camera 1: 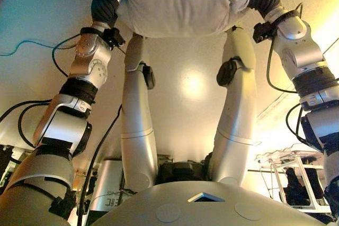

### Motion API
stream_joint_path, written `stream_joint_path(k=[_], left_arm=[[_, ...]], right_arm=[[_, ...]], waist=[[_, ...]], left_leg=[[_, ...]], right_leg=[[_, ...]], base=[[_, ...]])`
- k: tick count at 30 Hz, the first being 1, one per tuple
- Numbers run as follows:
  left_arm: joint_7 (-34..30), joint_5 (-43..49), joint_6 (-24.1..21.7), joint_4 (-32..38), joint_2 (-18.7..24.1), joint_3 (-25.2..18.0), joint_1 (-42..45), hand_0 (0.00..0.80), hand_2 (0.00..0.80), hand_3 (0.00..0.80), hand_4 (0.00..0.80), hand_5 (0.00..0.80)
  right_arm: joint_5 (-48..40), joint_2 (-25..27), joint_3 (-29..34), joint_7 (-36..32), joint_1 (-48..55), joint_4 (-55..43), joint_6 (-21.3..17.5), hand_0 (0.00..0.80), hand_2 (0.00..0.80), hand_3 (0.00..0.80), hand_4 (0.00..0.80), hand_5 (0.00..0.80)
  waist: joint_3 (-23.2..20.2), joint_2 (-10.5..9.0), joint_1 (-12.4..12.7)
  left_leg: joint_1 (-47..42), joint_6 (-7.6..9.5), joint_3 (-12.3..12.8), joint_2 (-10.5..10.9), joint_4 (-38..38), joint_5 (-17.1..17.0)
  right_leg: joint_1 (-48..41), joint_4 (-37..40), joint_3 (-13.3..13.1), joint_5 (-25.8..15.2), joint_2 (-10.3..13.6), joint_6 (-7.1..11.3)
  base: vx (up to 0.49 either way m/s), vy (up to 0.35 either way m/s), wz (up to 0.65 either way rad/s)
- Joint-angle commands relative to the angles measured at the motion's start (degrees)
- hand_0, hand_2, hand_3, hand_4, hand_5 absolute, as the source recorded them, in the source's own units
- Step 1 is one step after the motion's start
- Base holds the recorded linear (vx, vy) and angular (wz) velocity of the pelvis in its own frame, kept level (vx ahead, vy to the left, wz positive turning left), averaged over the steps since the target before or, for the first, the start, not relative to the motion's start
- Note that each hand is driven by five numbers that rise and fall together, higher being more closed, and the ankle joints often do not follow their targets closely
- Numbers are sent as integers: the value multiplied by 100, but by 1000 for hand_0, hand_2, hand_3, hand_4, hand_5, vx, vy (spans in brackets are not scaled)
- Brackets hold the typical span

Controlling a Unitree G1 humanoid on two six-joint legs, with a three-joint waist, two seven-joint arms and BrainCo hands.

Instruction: Pick up the cushion and take it to the sofa

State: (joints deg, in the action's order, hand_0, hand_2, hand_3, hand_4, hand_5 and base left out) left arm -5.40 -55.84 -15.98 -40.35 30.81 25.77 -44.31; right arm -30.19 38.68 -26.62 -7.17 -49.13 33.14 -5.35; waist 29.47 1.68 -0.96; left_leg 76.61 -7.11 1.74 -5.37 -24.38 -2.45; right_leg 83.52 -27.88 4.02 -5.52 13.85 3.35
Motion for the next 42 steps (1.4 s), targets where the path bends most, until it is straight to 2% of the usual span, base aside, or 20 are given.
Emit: stream_joint_path(k=[1,8,12,16,20,23,25,27,28,29,30,31,32,33,38,42], left_arm=[[-823,95,-239,1357,-805,227,369,800,800,800,800,800],[-689,175,-746,1393,-1171,230,1096,800,800,800,800,800],[-627,290,-908,1550,-1291,195,1608,800,800,800,800,800],[-333,712,-1071,1875,-1262,132,2083,800,800,800,800,800],[-20,1046,-1169,2528,-1040,-78,2599,800,800,800,800,800],[-75,1020,-1055,2880,-949,-247,3055,800,800,800,800,800],[-168,1090,-970,3083,-905,-340,3376,800,800,800,800,800],[-270,1255,-951,3298,-897,-482,3783,800,800,800,800,800],[-386,1317,-951,3436,-919,-665,4123,800,800,800,800,800],[-402,1323,-967,3469,-918,-676,4206,800,800,800,800,800],[-532,1313,-1014,3563,-982,-852,4604,800,800,800,800,800],[-543,1332,-1065,3626,-1032,-889,4803,800,800,800,800,800],[-515,1346,-1069,3676,-1054,-884,4896,800,800,800,800,800],[-410,1319,-1005,3811,-1073,-845,5031,800,800,800,800,800],[-184,1355,-847,4352,-978,-830,5286,800,800,800,800,800],[-60,1409,-818,4564,-948,-845,5362,800,800,800,800,800]], right_arm=[[-24,-738,-508,-523,303,-1485,-728,800,800,800,800,800],[390,-958,-429,-9,986,-1531,-1158,800,800,800,800,800],[497,-1123,-290,130,1471,-1555,-1307,800,800,800,800,800],[615,-1198,-87,318,1922,-1616,-1507,800,800,800,800,800],[734,-1248,331,515,2577,-1828,-1767,800,800,800,800,800],[735,-1264,578,639,3107,-2026,-1963,800,800,800,800,800],[803,-1345,719,667,3486,-2174,-2108,800,800,800,800,800],[924,-1440,884,642,4043,-2450,-2502,800,800,800,800,800],[757,-1534,1043,303,4509,-2591,-2754,800,800,800,800,800],[752,-1547,1062,258,4595,-2610,-2805,800,800,800,800,800],[973,-1580,1129,38,5142,-2700,-3430,800,800,800,800,800],[1031,-1575,1171,-46,5358,-2817,-3491,800,800,800,800,800],[1082,-1568,1197,-5,5457,-2992,-3375,800,800,800,800,800],[1219,-1525,1241,182,5547,-3434,-3012,800,800,800,800,800],[1369,-1371,1374,613,5760,-4329,-2097,800,800,800,800,800],[1300,-1331,1436,615,5919,-4508,-1831,800,800,800,800,800]], waist=[[33,156,-107],[33,116,-76],[33,61,-33],[33,14,32],[31,-32,149],[-268,-47,232],[-523,-69,273],[-821,-112,236],[-1047,-138,170],[-1072,-143,159],[-1328,-153,127],[-1507,-155,105],[-1592,-151,98],[-1792,-153,99],[-2106,-152,93],[-2238,-180,41]], left_leg=[[-212,-52,-272,-62,219,-254],[-1584,-67,-91,-37,633,-358],[-2691,-69,106,-26,929,-311],[-3633,-25,230,33,1106,-195],[-4813,71,293,107,1202,43],[-5326,171,284,153,1298,166],[-5685,231,250,155,1507,196],[-6094,265,194,131,1776,199],[-6316,294,208,117,1928,182],[-6387,301,209,116,1964,185],[-6770,293,279,61,2158,199],[-6930,299,323,40,2263,189],[-7047,303,341,34,2323,190],[-7274,310,368,19,2436,189],[-7906,290,438,-48,2791,187],[-8196,268,493,-91,2849,262]], right_leg=[[-852,545,-205,-4,-20,575],[-2160,918,6,-64,-7,575],[-3213,1235,261,-77,50,608],[-4164,1407,473,-28,101,625],[-5409,1571,669,83,268,662],[-5989,1630,752,188,324,677],[-6374,1721,727,268,267,681],[-6819,1886,619,355,93,631],[-7035,1996,581,379,4,599],[-7103,2023,586,391,-4,596],[-7489,2156,633,473,-109,556],[-7660,2270,663,483,-153,537],[-7784,2337,682,493,-175,530],[-8021,2459,732,506,-212,514],[-8665,2777,832,549,-313,468],[-8969,2913,853,573,-366,447]], base=[[-16,5,-11],[4,12,-17],[41,10,-12],[51,4,-7],[65,-5,0],[72,-16,10],[120,-69,26],[169,-78,18],[152,-48,11],[228,-11,20],[206,7,22],[238,12,18],[217,-15,3],[170,-27,-5],[110,-35,3],[62,-28,13]])
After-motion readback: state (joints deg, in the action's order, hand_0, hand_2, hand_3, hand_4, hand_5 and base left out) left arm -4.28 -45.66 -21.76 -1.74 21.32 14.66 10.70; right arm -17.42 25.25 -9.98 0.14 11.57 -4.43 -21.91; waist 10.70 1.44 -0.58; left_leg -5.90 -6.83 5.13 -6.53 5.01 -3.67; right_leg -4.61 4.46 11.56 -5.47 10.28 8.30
